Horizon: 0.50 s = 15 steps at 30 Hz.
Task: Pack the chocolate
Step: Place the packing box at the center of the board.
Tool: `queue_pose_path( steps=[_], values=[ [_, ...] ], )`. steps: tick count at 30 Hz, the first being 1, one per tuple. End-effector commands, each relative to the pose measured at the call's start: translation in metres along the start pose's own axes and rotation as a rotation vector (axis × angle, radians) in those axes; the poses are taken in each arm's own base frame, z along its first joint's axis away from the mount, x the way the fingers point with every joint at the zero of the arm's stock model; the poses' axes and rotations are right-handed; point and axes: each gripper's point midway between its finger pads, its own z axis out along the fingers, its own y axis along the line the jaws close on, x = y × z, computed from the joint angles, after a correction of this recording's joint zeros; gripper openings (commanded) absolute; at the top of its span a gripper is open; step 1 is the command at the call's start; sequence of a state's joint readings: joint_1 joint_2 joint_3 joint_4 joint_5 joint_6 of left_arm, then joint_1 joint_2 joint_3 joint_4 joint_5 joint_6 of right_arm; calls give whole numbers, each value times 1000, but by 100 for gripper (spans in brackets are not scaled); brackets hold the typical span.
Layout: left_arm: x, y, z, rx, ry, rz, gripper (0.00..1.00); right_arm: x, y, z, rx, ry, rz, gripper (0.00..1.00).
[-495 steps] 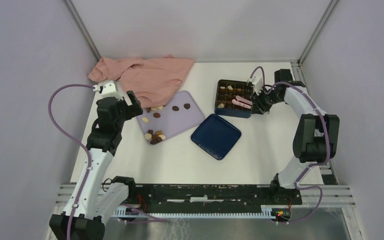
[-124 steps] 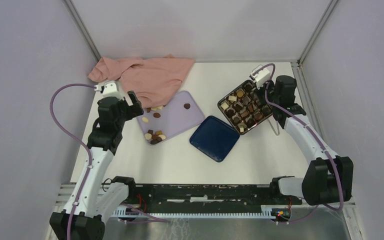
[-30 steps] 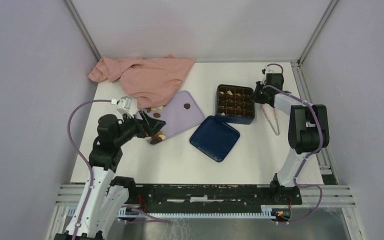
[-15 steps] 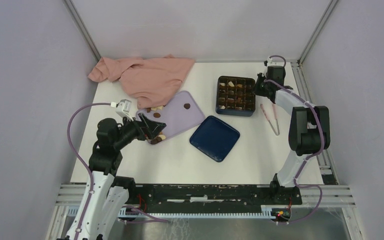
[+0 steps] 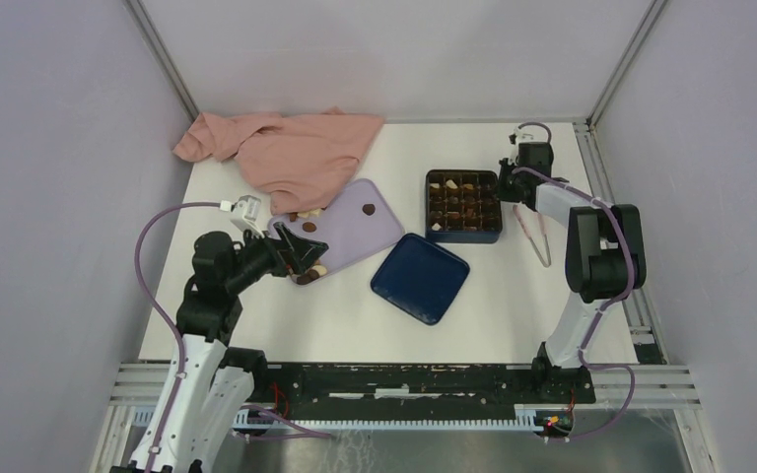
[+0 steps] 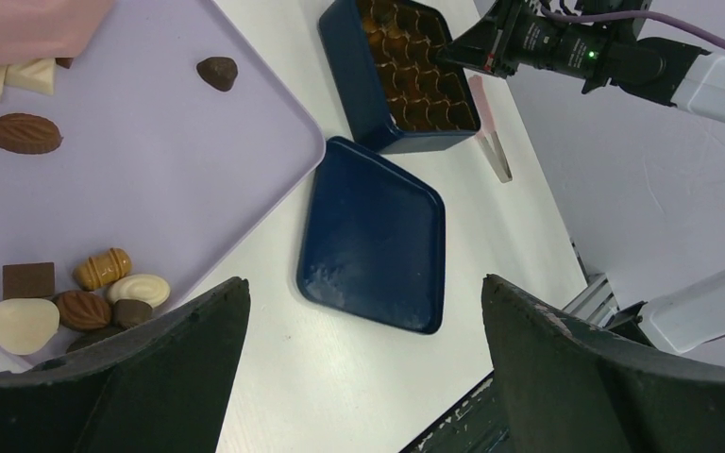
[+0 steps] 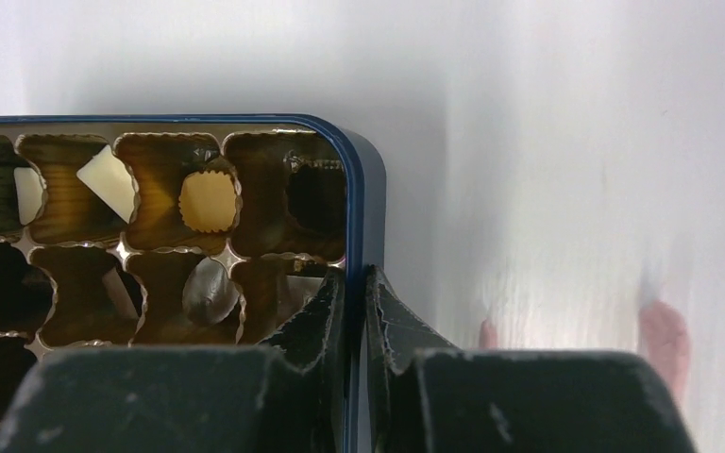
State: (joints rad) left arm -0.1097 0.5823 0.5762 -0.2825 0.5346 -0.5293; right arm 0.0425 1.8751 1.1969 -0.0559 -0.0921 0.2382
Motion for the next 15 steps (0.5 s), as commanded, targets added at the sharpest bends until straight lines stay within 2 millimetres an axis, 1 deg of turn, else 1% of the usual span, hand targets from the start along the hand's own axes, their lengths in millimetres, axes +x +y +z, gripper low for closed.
queue_pose_path(
  steps=[1,6,8,10,12,15],
  values=[
    [-3,-12,0,48,-6,-25,96,-20,26,-22,-77,-89,-50,3],
    [-1,-15,0,59,-1,-30,96,6,36,-32,-111,-47,-50,4],
    [0,-18,2,70,1,-37,95,11,40,-37,-124,-45,-44,5],
    [2,-21,4,77,5,-43,95,11,45,-40,-142,-51,-43,7],
    [5,-23,8,79,14,-47,94,9,50,-41,-161,-54,-45,11],
    [11,-31,15,76,29,-43,92,1,52,-44,-170,-68,-63,27]
  ],
)
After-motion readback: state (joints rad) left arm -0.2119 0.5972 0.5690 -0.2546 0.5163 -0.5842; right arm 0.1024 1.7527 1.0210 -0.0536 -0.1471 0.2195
